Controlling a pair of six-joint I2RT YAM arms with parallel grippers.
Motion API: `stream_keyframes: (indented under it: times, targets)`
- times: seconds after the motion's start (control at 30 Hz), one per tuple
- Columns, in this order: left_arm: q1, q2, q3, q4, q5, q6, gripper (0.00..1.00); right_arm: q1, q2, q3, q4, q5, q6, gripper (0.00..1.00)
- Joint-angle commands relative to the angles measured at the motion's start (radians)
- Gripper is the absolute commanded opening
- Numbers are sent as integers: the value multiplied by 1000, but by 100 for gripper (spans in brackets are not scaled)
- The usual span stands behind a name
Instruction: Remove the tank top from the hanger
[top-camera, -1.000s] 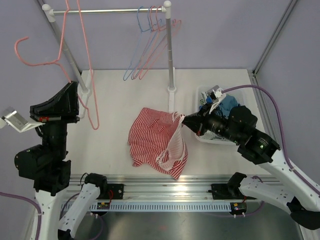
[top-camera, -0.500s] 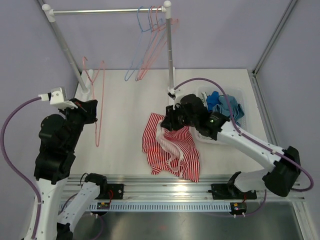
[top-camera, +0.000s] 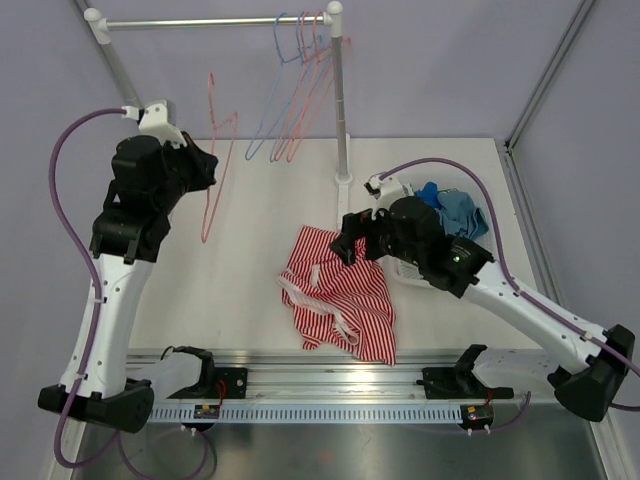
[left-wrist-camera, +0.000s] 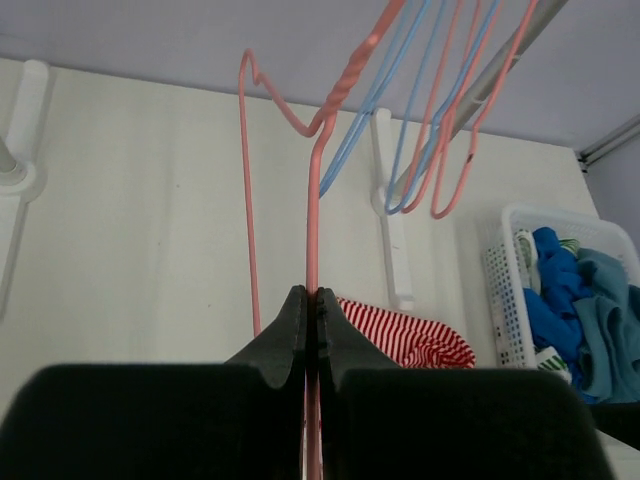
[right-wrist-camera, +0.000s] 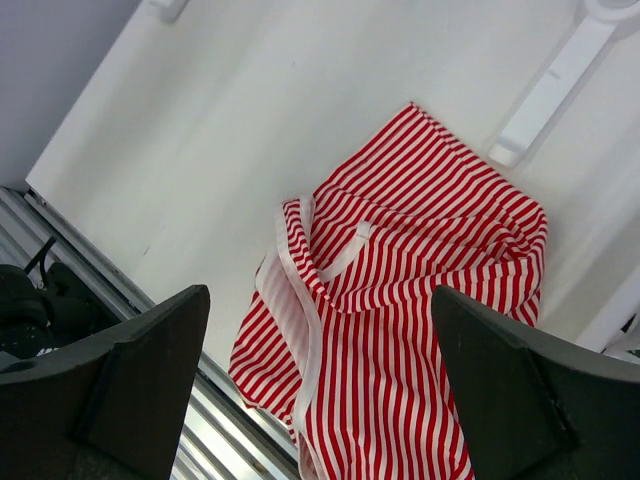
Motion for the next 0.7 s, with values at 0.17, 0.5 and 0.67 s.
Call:
stream_keyframes:
  times: [0.17, 0.5, 0.67]
  targets:
    - [45, 279, 423, -14, 154, 34, 0, -2, -132, -79, -14, 59, -43, 99]
    - [45, 555, 762, -21, 198, 57, 0, -1, -196, -125, -29, 86, -61, 99]
    - [45, 669, 826, 19, 249, 38, 0, -2, -203, -151, -19, 68, -49, 100]
